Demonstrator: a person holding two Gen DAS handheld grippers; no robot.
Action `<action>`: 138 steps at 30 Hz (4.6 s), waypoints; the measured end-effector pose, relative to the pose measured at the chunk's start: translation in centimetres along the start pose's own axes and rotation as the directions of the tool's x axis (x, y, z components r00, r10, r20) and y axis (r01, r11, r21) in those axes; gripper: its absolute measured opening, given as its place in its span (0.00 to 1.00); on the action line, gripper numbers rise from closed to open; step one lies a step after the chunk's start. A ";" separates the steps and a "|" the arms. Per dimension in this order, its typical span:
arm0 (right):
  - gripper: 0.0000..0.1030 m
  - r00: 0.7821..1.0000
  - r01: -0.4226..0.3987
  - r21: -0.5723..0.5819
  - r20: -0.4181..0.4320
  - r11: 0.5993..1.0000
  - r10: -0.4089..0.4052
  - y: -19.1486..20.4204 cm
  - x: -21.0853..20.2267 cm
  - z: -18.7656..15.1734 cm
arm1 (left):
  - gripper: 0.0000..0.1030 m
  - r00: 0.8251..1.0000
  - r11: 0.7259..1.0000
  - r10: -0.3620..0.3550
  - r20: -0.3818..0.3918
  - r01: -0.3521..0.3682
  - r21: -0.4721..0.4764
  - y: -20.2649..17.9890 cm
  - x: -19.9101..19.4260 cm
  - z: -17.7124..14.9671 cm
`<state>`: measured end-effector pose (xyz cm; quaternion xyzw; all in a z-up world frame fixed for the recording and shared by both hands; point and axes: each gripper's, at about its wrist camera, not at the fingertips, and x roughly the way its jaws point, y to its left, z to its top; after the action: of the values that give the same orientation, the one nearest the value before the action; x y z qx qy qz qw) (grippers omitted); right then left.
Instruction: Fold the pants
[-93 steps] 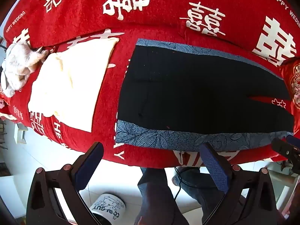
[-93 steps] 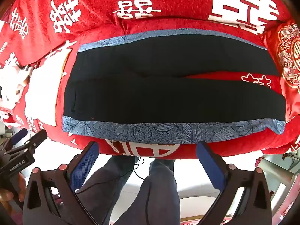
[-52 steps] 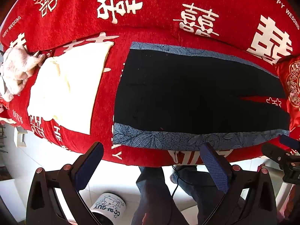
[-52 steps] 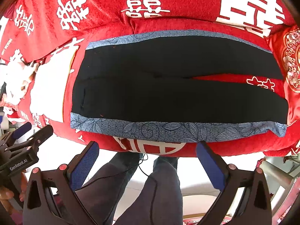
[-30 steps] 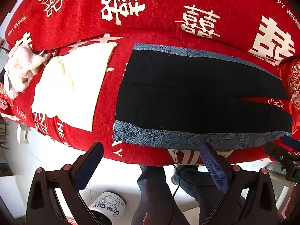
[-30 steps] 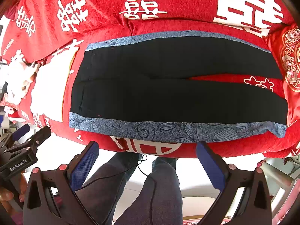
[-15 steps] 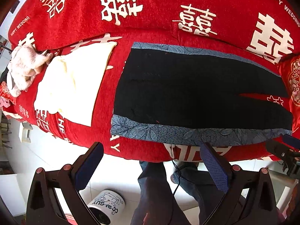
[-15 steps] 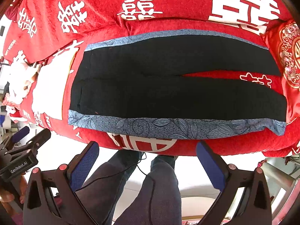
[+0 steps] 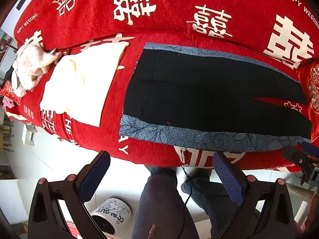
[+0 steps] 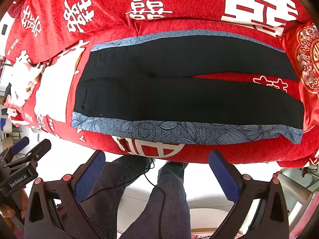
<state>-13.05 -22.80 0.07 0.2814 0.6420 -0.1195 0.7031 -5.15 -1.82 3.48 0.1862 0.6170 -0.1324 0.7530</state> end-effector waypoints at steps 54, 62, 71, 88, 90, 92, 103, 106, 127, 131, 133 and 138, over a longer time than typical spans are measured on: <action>0.15 0.666 -0.697 0.492 0.178 0.521 0.724 4.9 28.3 -2.8 | 1.00 0.871 0.816 -0.491 -0.019 0.452 -0.359 12.3 23.0 -3.3; 0.13 0.659 -0.737 0.264 0.075 0.623 0.748 7.7 24.4 -2.4 | 0.78 0.798 0.695 -0.601 0.036 0.544 -0.470 10.1 24.6 -0.9; 0.54 0.764 -0.631 0.370 0.139 0.682 0.631 0.0 24.2 -5.6 | 0.39 0.809 0.755 -0.588 -0.025 0.537 -0.377 8.3 25.1 -1.1; 0.08 0.663 -0.733 0.579 0.490 0.357 0.565 -8.8 23.7 -7.9 | 0.25 0.828 0.808 -0.554 -0.088 0.510 -0.295 6.7 25.0 0.8; 0.08 0.677 -0.724 0.557 0.464 0.407 0.570 -8.3 22.4 -6.8 | 0.23 0.821 0.798 -0.565 -0.082 0.519 -0.305 6.7 24.5 1.4; 0.08 0.684 -0.721 0.526 0.436 0.452 0.585 -8.0 20.7 -5.1 | 0.23 0.822 0.796 -0.566 -0.061 0.525 -0.303 6.8 23.1 2.3; 0.08 0.690 -0.724 0.299 0.298 0.622 0.660 -8.5 13.4 12.9 | 0.23 0.842 0.813 -0.520 0.141 0.539 -0.222 4.8 16.9 15.3; 0.11 0.717 -0.696 0.303 0.240 0.652 0.654 -9.0 14.6 18.4 | 0.32 0.869 0.845 -0.458 0.189 0.491 -0.211 3.9 18.1 20.0; 0.49 0.875 -0.481 -0.075 0.030 0.874 0.484 -3.3 16.4 25.4 | 0.76 0.981 0.969 -0.108 0.163 0.141 -0.203 1.9 22.0 25.0; 0.47 0.929 -0.371 -0.143 -0.053 0.918 0.367 -1.0 20.7 26.6 | 0.76 0.990 0.984 -0.102 0.095 0.115 -0.135 -1.9 25.2 24.5; 0.39 0.948 -0.318 -0.150 -0.032 0.936 0.317 -1.4 22.2 28.0 | 0.76 0.997 0.992 -0.040 0.070 0.048 -0.120 -3.5 27.3 24.6; 0.40 0.928 -0.362 -0.024 0.087 0.932 0.362 -4.5 20.4 30.1 | 0.79 0.997 0.998 0.024 0.075 -0.020 -0.059 -4.8 27.2 24.3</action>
<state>12.68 -39.05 -20.28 0.3866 0.5474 0.0021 0.7422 19.69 -16.05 -19.57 0.1657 0.5894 -0.1129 0.7825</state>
